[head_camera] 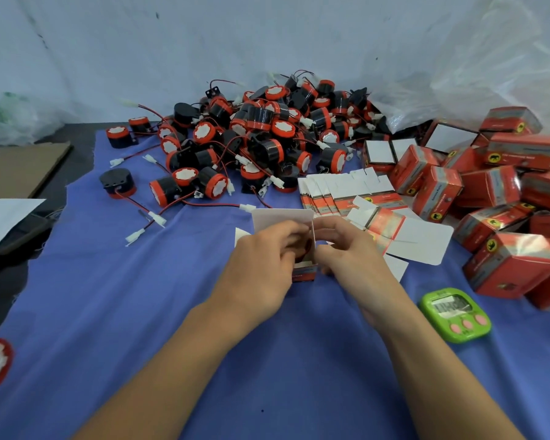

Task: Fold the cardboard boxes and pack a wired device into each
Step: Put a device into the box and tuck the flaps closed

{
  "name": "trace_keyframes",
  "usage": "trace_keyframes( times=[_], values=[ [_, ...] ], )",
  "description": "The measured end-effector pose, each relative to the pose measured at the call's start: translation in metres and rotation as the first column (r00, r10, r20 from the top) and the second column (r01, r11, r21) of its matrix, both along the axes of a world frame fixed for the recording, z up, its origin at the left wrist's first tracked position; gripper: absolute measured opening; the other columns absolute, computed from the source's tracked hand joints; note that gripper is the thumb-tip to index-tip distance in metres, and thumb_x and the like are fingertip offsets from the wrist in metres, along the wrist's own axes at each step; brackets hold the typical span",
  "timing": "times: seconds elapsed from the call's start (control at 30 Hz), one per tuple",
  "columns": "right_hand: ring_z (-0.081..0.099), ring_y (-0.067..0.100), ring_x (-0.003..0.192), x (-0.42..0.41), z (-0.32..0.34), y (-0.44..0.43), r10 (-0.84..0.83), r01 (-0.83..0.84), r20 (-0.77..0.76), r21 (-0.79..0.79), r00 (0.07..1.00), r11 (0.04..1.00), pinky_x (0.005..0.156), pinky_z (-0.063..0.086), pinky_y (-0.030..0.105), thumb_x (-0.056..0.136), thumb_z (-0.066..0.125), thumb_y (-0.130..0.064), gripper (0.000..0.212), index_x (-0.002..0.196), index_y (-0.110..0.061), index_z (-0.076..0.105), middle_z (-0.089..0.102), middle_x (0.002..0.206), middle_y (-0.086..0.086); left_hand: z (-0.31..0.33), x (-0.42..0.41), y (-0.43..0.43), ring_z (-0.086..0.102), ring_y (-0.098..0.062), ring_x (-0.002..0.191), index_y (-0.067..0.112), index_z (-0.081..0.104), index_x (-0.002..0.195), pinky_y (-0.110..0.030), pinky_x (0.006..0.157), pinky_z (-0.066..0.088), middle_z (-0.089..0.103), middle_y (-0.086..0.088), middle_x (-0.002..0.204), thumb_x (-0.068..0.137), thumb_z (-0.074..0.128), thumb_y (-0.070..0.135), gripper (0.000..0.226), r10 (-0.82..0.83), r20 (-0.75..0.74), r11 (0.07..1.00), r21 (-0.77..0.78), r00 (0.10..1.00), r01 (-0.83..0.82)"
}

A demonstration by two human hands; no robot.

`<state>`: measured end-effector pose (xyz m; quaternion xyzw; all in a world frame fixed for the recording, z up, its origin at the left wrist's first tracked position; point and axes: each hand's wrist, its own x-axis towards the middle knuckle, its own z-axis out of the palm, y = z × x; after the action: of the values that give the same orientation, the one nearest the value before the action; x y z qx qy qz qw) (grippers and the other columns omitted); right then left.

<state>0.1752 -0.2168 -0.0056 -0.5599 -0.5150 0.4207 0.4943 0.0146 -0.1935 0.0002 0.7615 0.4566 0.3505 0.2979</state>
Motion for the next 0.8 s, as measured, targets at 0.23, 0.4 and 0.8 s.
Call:
trace_keyframes(
  times=[0.23, 0.4, 0.8],
  values=[
    [0.069, 0.033, 0.095, -0.006, -0.002, -0.001, 0.011, -0.013, 0.174, 0.009, 0.985, 1.0, 0.092, 0.057, 0.052, 0.08, 0.065, -0.012, 0.041, 0.111, -0.038, 0.072, 0.076, 0.105, -0.011, -0.002, -0.001, -0.002, 0.067, 0.012, 0.105, 0.024, 0.071, 0.126, -0.006, 0.089, 0.05, 0.071, 0.032, 0.105, 0.087, 0.057, -0.019, 0.061, -0.004, 0.159, 1.0, 0.0, 0.987, 0.004],
    [0.065, 0.012, 0.077, -0.007, -0.008, 0.005, -0.044, 0.044, 0.203, 0.004, 0.978, 0.999, 0.073, 0.05, 0.031, 0.083, 0.066, -0.01, 0.037, 0.108, -0.036, 0.071, 0.074, 0.095, -0.014, -0.007, -0.003, -0.006, 0.07, -0.01, 0.087, 0.024, 0.079, 0.102, -0.02, 0.07, 0.056, 0.078, 0.012, 0.094, 0.089, 0.073, 0.01, 0.02, 0.193, -0.07, 0.922, 0.354, 0.979, -0.157],
    [0.068, 0.014, 0.08, -0.015, -0.012, 0.01, -0.215, 0.223, 0.218, -0.01, 0.952, 0.975, 0.066, 0.055, 0.036, 0.08, 0.061, -0.017, 0.016, 0.089, -0.027, 0.069, 0.073, 0.08, -0.01, -0.016, -0.004, -0.006, 0.071, -0.016, 0.076, 0.025, 0.081, 0.107, -0.034, 0.057, 0.055, 0.079, 0.007, 0.088, 0.085, 0.067, 0.016, 0.027, 0.18, -0.176, 0.785, 0.618, 0.968, -0.034]
  ],
)
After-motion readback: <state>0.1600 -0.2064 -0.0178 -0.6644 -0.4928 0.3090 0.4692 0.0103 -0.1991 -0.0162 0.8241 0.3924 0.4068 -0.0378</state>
